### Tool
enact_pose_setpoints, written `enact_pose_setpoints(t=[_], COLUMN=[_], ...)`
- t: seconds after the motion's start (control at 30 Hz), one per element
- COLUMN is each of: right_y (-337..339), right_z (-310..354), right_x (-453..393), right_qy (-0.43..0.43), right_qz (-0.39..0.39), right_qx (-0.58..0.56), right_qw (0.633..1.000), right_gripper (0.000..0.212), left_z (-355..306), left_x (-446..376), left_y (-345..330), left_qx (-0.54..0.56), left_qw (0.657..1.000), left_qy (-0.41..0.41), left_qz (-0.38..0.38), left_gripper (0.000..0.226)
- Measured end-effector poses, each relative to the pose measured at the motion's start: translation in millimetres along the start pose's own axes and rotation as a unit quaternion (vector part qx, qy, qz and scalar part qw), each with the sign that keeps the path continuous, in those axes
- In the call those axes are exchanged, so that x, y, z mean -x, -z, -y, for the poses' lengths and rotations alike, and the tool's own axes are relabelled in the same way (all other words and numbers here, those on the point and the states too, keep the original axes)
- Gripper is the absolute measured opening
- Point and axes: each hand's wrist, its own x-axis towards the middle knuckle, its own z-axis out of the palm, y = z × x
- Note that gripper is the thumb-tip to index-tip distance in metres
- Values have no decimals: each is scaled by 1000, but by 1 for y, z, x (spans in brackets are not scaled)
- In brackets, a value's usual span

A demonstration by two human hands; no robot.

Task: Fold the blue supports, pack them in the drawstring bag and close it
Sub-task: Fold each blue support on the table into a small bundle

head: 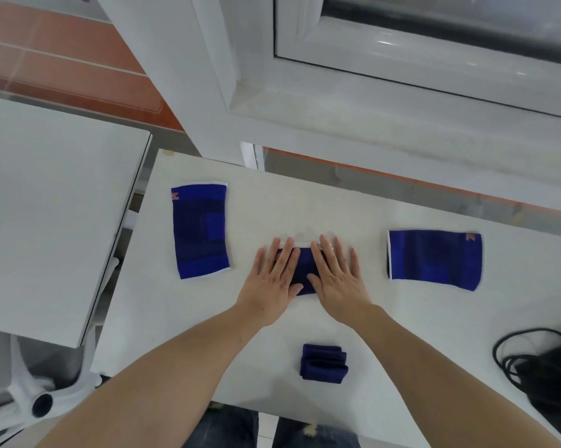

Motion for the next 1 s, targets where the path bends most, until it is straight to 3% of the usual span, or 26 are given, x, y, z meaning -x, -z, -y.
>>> enact_pose_setpoints(t=[0.37,0.6,0.8,0.9,1.0], right_y=[11,24,24,15,5], right_z=[9,9,-45,-58,-63], right_x=[6,42,66,82,99], right_qy=[-16,-124,-216,-211,-185], right_qz=[-39,-195,-138,-95,-101], right_qx=[-29,-136,-100,-125,-154], right_qw=[999,963,961,965,965], right_gripper=[66,43,57,58,50], left_z=[-9,-23,-68,-95,-119], left_x=[7,18,23,22,15], left_y=[21,52,61,56,52], left_qx=[2,18,77,88,114], left_qw=[1000,1000,997,995,993], left_qy=[12,3,-23,-29,-20], left_qz=[-1,8,-18,-26,-38], left_gripper=[72,61,50,44,42])
